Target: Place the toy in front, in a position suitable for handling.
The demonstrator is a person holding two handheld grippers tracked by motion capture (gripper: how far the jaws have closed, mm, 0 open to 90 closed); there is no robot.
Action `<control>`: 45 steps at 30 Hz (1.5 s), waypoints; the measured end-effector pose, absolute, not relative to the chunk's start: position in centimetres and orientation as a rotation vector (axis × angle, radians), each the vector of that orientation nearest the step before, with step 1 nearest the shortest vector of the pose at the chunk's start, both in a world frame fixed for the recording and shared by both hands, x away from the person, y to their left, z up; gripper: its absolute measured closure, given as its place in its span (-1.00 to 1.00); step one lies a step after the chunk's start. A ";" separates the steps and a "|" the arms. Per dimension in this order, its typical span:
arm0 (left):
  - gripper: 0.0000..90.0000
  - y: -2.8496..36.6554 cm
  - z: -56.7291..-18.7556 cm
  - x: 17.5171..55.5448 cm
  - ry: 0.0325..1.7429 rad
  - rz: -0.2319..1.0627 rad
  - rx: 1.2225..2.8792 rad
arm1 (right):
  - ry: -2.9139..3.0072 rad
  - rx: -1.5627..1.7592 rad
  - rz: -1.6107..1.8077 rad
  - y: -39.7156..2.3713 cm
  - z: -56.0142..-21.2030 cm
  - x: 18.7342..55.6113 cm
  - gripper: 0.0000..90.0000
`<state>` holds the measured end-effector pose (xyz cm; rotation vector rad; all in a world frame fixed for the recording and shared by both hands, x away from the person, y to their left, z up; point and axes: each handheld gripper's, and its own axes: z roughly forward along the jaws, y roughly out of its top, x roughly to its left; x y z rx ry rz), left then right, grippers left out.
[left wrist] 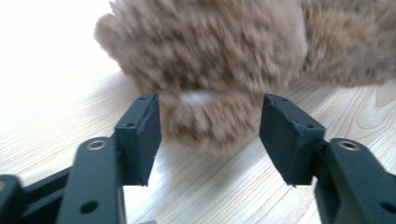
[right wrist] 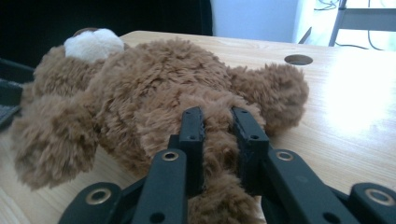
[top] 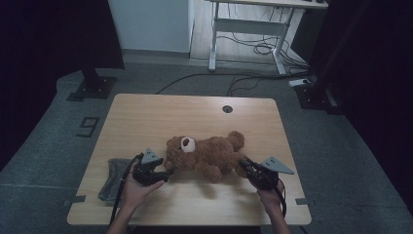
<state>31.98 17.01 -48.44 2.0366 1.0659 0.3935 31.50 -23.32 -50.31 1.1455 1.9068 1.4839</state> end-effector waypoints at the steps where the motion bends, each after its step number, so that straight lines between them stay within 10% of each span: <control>1: -0.22 17.2 -48.3 31.8 1.073 0.401 2.041 | 1.912 1.144 1.483 -23.3 -50.4 31.5 0.68; 45: -0.40 32.4 -52.4 31.5 1.527 0.606 1.939 | 1.968 1.197 1.492 -23.7 -51.8 31.3 0.51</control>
